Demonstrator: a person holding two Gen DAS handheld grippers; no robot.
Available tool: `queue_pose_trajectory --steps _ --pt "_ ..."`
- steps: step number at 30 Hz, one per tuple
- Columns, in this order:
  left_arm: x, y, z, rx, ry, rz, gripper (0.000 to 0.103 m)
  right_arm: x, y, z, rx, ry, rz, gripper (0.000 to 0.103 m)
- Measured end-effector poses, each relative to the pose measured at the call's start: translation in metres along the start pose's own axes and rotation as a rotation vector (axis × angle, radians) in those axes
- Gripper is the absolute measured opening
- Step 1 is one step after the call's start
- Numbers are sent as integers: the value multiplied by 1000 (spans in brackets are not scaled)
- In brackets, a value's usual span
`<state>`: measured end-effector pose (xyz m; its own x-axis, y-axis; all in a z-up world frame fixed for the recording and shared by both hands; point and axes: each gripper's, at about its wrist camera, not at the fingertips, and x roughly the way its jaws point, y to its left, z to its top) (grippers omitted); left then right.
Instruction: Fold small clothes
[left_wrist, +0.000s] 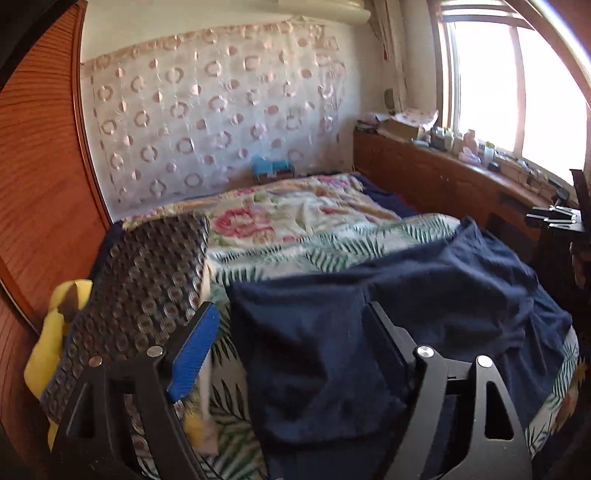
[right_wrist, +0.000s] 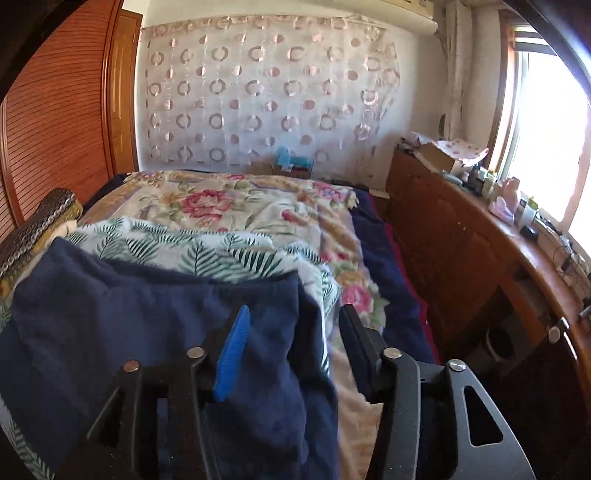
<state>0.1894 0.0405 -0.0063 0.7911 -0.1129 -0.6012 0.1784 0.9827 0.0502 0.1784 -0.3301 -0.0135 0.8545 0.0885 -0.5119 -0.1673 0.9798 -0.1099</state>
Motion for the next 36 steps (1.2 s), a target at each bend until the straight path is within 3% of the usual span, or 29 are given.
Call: queue_pose_trajectory --steps 5,10,19,22,24,33,36 --pt "11 -10 -26 -2 69 -48 80 -2 -19 -23 55 73 70 58" --pt "27 -9 -58 -26 167 -64 80 6 -38 -42 111 160 45 58" --pt "45 2 -79 -85 248 -68 80 23 -33 -33 153 211 61 57" --pt "49 2 -81 -87 247 -69 80 18 -24 -33 135 183 116 33" --pt "48 0 -81 -70 251 -61 81 20 -19 -31 121 184 130 26" --pt "53 -2 -80 -52 256 -63 86 25 -26 -29 117 190 121 25" --pt "51 1 -80 -65 249 -65 83 20 -9 -57 86 188 92 25"
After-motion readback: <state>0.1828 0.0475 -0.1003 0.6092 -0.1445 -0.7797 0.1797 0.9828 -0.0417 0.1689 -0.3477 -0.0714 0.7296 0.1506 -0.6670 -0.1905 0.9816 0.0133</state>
